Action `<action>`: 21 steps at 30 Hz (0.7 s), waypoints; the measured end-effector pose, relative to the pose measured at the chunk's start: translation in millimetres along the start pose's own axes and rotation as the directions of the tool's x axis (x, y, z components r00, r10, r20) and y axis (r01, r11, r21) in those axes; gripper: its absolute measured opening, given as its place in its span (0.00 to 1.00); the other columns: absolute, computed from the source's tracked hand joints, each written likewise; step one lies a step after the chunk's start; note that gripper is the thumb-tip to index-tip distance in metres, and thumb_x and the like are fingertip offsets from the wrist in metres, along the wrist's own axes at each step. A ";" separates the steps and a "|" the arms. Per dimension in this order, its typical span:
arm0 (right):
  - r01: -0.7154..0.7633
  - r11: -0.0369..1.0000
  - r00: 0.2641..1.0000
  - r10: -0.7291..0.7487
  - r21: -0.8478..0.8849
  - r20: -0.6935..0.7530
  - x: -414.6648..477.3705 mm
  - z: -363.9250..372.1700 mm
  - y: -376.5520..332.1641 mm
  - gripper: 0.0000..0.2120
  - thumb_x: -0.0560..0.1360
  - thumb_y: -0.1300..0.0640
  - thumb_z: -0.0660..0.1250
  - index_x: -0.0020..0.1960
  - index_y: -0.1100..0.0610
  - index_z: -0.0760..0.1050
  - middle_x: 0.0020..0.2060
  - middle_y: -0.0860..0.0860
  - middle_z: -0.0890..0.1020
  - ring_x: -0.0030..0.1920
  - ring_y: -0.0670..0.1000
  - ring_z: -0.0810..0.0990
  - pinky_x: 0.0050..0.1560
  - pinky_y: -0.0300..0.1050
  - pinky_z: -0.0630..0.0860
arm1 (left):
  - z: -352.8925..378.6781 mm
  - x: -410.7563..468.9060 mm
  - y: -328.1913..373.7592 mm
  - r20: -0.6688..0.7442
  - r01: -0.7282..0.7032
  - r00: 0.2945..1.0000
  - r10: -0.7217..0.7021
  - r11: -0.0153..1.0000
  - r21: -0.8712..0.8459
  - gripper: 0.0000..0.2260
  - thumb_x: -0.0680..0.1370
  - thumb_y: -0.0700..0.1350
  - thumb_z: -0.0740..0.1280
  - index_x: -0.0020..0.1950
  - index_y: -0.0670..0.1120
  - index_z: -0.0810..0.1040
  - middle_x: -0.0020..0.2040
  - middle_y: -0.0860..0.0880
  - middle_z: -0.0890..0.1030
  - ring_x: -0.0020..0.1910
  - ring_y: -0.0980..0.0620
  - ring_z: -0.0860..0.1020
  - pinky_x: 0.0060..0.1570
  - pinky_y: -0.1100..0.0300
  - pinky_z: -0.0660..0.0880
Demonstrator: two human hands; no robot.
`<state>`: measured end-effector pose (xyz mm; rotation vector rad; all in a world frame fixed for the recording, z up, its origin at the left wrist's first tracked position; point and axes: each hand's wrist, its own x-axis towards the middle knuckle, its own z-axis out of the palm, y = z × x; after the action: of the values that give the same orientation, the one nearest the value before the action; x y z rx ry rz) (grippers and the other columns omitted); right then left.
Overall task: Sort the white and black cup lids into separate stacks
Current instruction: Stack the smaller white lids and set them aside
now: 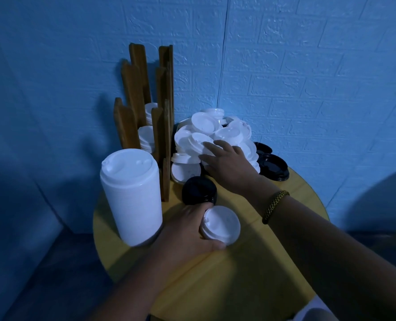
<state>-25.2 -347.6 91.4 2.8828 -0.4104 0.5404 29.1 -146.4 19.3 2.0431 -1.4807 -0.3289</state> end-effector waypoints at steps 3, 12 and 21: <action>0.023 0.999 0.994 -0.020 0.026 -0.106 -21.9 -13.3 -4.4 0.19 0.79 0.49 0.65 0.69 0.46 0.74 0.75 0.50 0.68 0.74 0.57 0.65 0.63 0.56 0.67 | -1.6 -1.5 1.4 0.010 -0.004 1.000 0.004 1.000 -0.010 0.39 0.70 0.64 0.76 0.76 0.61 0.62 0.72 0.61 0.70 0.66 0.63 0.68 0.60 0.65 0.71; -0.007 0.964 0.975 0.066 0.267 -0.210 -142.2 -22.2 -28.2 0.17 0.73 0.65 0.72 0.56 0.51 0.69 0.54 0.51 0.79 0.50 0.55 0.79 0.40 0.49 0.77 | -4.7 -0.5 8.5 0.055 0.044 0.998 -0.042 0.999 -0.031 0.44 0.68 0.63 0.78 0.78 0.59 0.58 0.74 0.58 0.68 0.69 0.58 0.69 0.58 0.62 0.67; -0.128 0.815 0.985 0.170 0.565 -0.021 -159.5 -3.9 -40.0 0.17 0.74 0.40 0.65 0.59 0.46 0.79 0.59 0.40 0.75 0.61 0.39 0.71 0.60 0.40 0.72 | -7.3 -3.9 11.4 0.069 0.048 0.997 -0.048 0.999 -0.010 0.48 0.67 0.66 0.77 0.80 0.60 0.56 0.77 0.58 0.66 0.73 0.57 0.67 0.62 0.61 0.67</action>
<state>-157.3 -271.4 29.9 3.3950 -0.5488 0.9284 22.7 -142.8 31.4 2.0797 -1.4682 -0.4296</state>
